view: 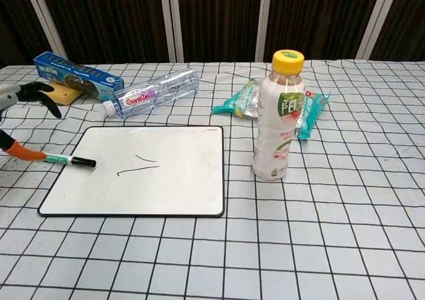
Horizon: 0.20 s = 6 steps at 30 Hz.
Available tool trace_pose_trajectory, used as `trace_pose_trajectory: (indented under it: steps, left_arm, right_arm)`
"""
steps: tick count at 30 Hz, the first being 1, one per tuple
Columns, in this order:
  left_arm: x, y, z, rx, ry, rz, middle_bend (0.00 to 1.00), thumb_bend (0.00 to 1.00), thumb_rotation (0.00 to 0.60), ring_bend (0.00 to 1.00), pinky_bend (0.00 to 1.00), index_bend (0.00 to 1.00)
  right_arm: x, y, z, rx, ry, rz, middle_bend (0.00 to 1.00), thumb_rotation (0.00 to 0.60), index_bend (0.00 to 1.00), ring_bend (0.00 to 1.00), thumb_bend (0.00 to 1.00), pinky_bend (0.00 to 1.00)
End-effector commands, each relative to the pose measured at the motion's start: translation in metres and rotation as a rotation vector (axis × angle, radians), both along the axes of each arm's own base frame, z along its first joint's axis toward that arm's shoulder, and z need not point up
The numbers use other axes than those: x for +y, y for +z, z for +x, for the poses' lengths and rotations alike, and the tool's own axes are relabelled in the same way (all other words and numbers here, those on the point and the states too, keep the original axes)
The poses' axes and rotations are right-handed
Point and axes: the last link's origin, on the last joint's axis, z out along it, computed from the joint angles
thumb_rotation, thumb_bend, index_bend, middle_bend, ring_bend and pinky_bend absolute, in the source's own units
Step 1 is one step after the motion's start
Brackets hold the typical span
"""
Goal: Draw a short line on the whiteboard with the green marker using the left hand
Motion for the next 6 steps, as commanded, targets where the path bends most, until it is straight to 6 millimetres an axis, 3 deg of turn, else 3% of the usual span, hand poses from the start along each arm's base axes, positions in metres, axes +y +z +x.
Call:
trace_pose_trajectory:
  steps: [1,6]
  left_arm:
    - [-0.036,0.040,-0.005,-0.058,-0.017,0.064,0.00,0.18,0.600,0.00,0.00,0.02]
    - [-0.081,0.080,-0.021,-0.010,-0.061,0.130,0.00,0.17,0.600,0.00,0.00,0.00]
  right_arm:
    - [0.000,0.001,0.000,0.009,0.007,-0.003,0.00,0.600,0.00,0.00,0.35,0.00]
    - [0.000,-0.001,0.001,0.030,0.023,-0.004,0.00,0.600,0.00,0.00,0.35,0.00]
